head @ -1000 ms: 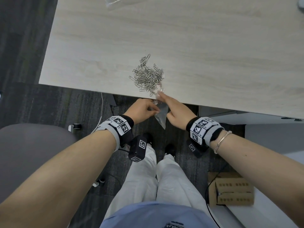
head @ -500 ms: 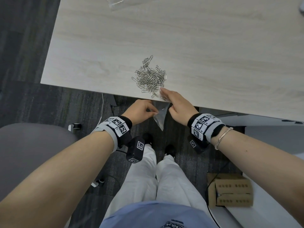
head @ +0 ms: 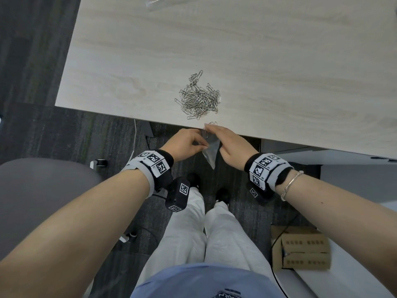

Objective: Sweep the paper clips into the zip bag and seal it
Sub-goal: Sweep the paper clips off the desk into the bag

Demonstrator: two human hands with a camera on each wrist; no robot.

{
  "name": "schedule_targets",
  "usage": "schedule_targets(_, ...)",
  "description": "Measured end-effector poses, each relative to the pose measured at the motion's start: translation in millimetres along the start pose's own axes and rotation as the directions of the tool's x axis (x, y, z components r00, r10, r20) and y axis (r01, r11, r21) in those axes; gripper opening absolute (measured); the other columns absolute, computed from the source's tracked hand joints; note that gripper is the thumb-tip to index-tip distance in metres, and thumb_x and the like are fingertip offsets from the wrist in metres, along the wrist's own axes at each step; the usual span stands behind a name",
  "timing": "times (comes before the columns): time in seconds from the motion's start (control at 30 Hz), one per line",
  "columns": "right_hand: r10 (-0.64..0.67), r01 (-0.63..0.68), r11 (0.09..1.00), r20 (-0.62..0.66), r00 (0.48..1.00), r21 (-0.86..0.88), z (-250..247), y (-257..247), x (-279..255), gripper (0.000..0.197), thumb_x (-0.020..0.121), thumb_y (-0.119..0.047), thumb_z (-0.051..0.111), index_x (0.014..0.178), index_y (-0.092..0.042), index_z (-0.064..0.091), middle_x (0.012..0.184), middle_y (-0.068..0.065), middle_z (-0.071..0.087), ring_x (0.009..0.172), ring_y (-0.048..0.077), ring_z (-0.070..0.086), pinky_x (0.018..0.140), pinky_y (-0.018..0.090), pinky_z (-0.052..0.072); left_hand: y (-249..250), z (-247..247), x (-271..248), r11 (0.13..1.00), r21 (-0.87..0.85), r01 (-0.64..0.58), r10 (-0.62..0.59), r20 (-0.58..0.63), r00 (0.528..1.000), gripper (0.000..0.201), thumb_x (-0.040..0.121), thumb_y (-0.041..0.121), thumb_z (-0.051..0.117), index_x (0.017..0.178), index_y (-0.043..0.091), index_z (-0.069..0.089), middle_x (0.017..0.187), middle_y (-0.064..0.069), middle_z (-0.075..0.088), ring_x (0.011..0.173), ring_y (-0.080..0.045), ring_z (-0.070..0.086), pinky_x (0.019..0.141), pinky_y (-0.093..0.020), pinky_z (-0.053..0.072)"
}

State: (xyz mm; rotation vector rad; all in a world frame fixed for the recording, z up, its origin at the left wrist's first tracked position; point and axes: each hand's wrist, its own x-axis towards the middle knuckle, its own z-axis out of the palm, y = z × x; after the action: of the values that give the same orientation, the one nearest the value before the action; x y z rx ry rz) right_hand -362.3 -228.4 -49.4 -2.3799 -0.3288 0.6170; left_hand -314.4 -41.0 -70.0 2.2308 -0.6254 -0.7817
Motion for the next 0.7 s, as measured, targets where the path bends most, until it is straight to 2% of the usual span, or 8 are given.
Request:
schedule_targets(0.13, -0.047, 0.048, 0.994, -0.012, 0.999, 0.096, 4.9, -6.4, -6.4, 0.064, 0.086, 0.001, 0.039, 0.146, -0.014, 0.024, 0.146, 0.01, 0.038, 0.133, 0.022, 0.037, 0.111, 0.031, 0.03, 1.5, -0.2, 0.0, 1.0, 0.013, -0.018, 0.018, -0.003, 1.0, 0.013, 0.083, 0.017, 0.069, 0.094, 0.011, 0.075, 0.1, -0.004, 0.068, 0.091, -0.014, 0.061, 0.083, -0.026, 0.047)
schedule_targets(0.23, -0.027, 0.045, 0.99, -0.135, 0.99, 0.133, 3.1, -7.1, -7.4, 0.066, 0.083, 0.007, 0.038, 0.145, -0.012, 0.026, 0.145, 0.012, 0.039, 0.134, 0.022, 0.035, 0.113, 0.03, 0.027, 2.5, -1.4, -0.9, 1.0, 0.017, -0.01, 0.01, 0.006, 1.0, 0.012, 0.084, 0.018, 0.068, 0.093, 0.014, 0.075, 0.096, -0.006, 0.068, 0.091, -0.018, 0.062, 0.085, -0.036, 0.049)
schedule_targets(0.37, 0.109, -0.097, 0.993, -0.19, 0.976, 0.068, 1.5, 0.1, -3.5, 0.07, 0.085, 0.007, 0.036, 0.148, -0.015, 0.016, 0.153, 0.009, 0.025, 0.142, 0.018, 0.021, 0.113, 0.02, 0.013, 3.8, -0.7, -1.6, 1.0, 0.003, 0.022, -0.022, -0.001, 1.0, 0.014, 0.085, 0.017, 0.067, 0.096, 0.015, 0.075, 0.107, -0.009, 0.069, 0.112, -0.023, 0.058, 0.096, -0.031, 0.046)
schedule_targets(0.43, 0.13, -0.125, 0.991, -0.146, 0.981, 0.044, 4.9, -0.4, -0.6, 0.072, 0.085, 0.006, 0.035, 0.149, -0.017, 0.01, 0.156, 0.008, 0.018, 0.144, 0.017, 0.016, 0.115, 0.021, 0.011, 4.4, -0.9, -1.5, 1.0, 0.014, 0.018, -0.018, -0.008, 1.0, 0.014, 0.085, 0.018, 0.067, 0.096, 0.015, 0.075, 0.1, -0.006, 0.069, 0.104, -0.021, 0.06, 0.092, -0.03, 0.046)
schedule_targets(0.5, 0.117, -0.113, 0.993, -0.116, 0.986, 0.039, 8.9, -3.9, 3.8, 0.075, 0.085, 0.005, 0.036, 0.15, -0.019, 0.007, 0.157, 0.008, 0.015, 0.145, 0.018, 0.014, 0.118, 0.028, 0.013, 3.5, -1.3, -0.6, 1.0, 0.022, 0.01, -0.01, -0.009, 1.0, 0.013, 0.084, 0.019, 0.067, 0.094, 0.016, 0.075, 0.086, -0.001, 0.064, 0.084, -0.013, 0.057, 0.082, -0.032, 0.048)
schedule_targets(0.53, 0.105, -0.102, 0.994, -0.099, 0.99, 0.039, 9.9, -6.5, 6.0, 0.075, 0.085, 0.003, 0.037, 0.15, -0.019, 0.006, 0.157, 0.009, 0.014, 0.145, 0.02, 0.014, 0.119, 0.033, 0.015, 2.7, -1.5, -0.1, 1.0, 0.028, 0.008, -0.007, -0.008, 1.0, 0.012, 0.084, 0.02, 0.068, 0.094, 0.017, 0.075, 0.083, 0.0, 0.063, 0.081, -0.009, 0.054, 0.08, -0.03, 0.047)
schedule_targets(0.6, 0.087, -0.085, 0.996, -0.053, 0.995, 0.035, 9.8, -12.3, 7.9, 0.071, 0.088, -0.004, 0.04, 0.15, -0.018, 0.006, 0.157, 0.011, 0.014, 0.145, 0.023, 0.015, 0.118, 0.037, 0.019, 0.1, -1.0, 1.2, 0.999, 0.04, 0.001, -0.001, -0.002, 1.0, 0.012, 0.084, 0.02, 0.068, 0.093, 0.017, 0.075, 0.087, 0.0, 0.065, 0.082, -0.004, 0.051, 0.079, -0.026, 0.044)
schedule_targets(0.7, 0.044, -0.042, 0.998, -0.018, 0.999, 0.055, 11.4, -17.0, 1.3, 0.065, 0.093, -0.013, 0.041, 0.15, -0.015, 0.009, 0.156, 0.012, 0.018, 0.144, 0.023, 0.02, 0.117, 0.035, 0.021, -2.2, -0.2, 2.2, 0.999, 0.044, -0.014, 0.014, 0.005, 1.0, 0.014, 0.084, 0.02, 0.067, 0.095, 0.016, 0.075, 0.094, 0.002, 0.067, 0.083, -0.003, 0.051, 0.079, -0.021, 0.041)
